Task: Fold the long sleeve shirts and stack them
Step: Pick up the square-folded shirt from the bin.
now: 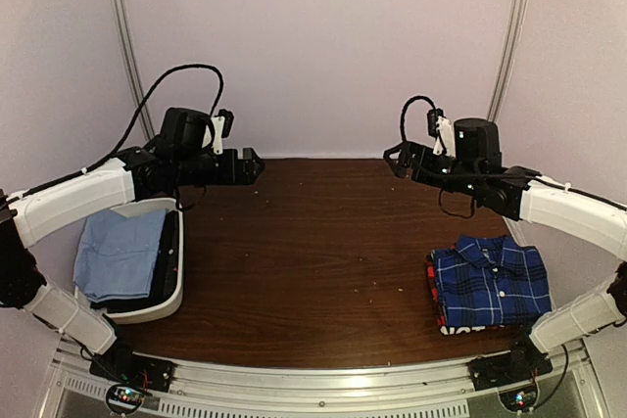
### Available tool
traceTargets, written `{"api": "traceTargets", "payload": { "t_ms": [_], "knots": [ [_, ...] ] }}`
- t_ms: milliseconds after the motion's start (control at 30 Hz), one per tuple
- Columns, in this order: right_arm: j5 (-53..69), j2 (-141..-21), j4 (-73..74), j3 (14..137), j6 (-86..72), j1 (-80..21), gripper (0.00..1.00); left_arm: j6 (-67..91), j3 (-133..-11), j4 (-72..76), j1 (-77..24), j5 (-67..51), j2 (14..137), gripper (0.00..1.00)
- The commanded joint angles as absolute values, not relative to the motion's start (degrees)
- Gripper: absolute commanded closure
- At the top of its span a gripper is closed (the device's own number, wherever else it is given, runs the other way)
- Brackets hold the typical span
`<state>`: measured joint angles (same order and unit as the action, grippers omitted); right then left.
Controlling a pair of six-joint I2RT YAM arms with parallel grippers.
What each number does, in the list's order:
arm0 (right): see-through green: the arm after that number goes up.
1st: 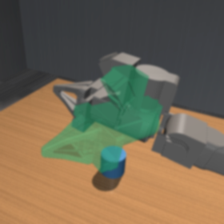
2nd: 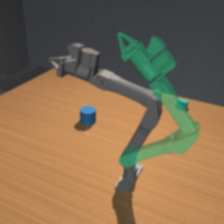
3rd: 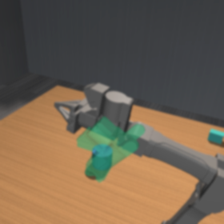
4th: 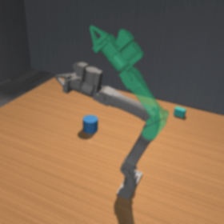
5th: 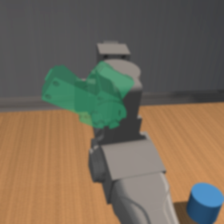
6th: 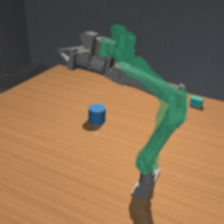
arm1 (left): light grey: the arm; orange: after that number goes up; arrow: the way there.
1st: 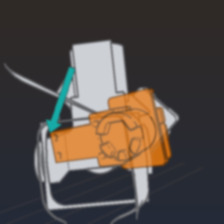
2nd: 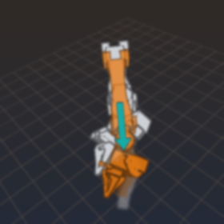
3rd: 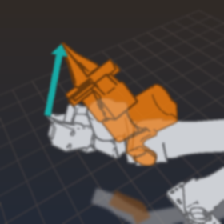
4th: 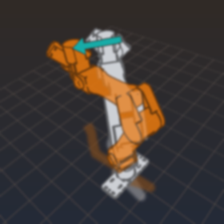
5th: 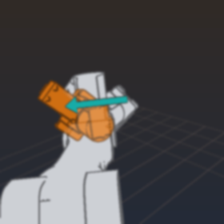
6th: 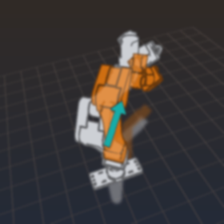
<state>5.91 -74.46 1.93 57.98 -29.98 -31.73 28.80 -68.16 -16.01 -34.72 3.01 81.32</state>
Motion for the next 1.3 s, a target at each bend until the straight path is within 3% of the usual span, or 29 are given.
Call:
{"api": "traceTargets", "payload": {
  "t_ms": [0,433,667,1033,1267],
  "knots": [
    [4.8,-73.3,1.6,59.2,-30.2,-31.6,0.0,27.6,-69.9,-13.5,-34.7,3.5,80.0,0.02],
    [4.7,-73.6,1.8,59.3,-29.4,-31.5,0.0,28.4,-69.0,-15.4,-34.7,7.2,77.7,0.02],
    [4.1,-73.1,2.3,58.7,-28.4,-31.5,0.0,34.0,-67.7,-23.5,-34.2,19.8,74.4,0.03],
    [5.3,-73.8,0.2,56.7,-28.5,-31.5,0.0,48.8,-58.9,-41.6,-18.1,25.1,64.5,0.02],
    [5.9,-74.9,-1.3,56.7,-27.9,-31.5,0.0,48.8,-52.3,-42.5,-9.7,22.5,65.2,0.02]
  ]
}}
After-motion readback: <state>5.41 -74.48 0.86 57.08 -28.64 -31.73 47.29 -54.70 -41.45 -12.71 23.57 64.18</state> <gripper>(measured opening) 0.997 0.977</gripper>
